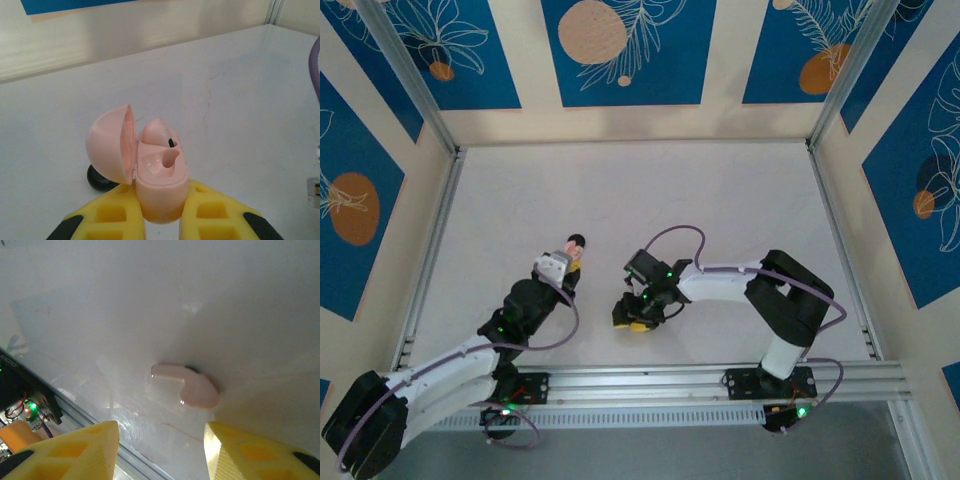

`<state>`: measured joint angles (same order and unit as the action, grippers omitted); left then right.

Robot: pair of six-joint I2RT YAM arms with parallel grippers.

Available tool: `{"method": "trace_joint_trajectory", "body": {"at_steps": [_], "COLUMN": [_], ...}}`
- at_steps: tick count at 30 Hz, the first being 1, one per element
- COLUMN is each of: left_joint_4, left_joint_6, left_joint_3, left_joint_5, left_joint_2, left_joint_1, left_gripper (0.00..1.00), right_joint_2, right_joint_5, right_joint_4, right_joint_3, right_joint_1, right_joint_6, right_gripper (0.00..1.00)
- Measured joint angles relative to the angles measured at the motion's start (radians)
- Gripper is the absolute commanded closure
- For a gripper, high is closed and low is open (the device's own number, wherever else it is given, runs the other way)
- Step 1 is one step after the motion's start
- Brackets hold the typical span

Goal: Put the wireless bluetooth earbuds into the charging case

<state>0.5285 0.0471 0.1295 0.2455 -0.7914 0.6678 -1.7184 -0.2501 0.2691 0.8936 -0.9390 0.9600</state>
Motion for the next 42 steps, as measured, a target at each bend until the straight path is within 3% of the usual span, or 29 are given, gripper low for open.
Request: {"method": "trace_joint_trajectory", "body": {"at_steps": [11, 28, 42], "left_joint_4": [-0.023, -0.05, -0.076], "left_joint_6": [-0.003, -0.004, -0.016], "left_joint_3": [0.0, 0.0, 0.0], "left_joint_5": [0.0, 0.003, 0.003], "left_joint_2": [0.005, 0.025, 0.039], "left_joint_1": [0.0, -0.003, -0.005], "left_gripper": [0.9, 0.9, 0.9], "right_joint_2": [-0.089, -0.096, -0.255], "right_joint_5": [-0.005, 0.185, 0.187], "right_joint_4": [0.007, 0.456, 0.527], "right_joint_3": [0.105, 0.409, 0.472], "right_joint_1": [0.051, 0.016, -0.016], "right_joint_6": [-0.072, -0.203, -0.203], "right_gripper": [0.52, 0.57, 0.61]}}
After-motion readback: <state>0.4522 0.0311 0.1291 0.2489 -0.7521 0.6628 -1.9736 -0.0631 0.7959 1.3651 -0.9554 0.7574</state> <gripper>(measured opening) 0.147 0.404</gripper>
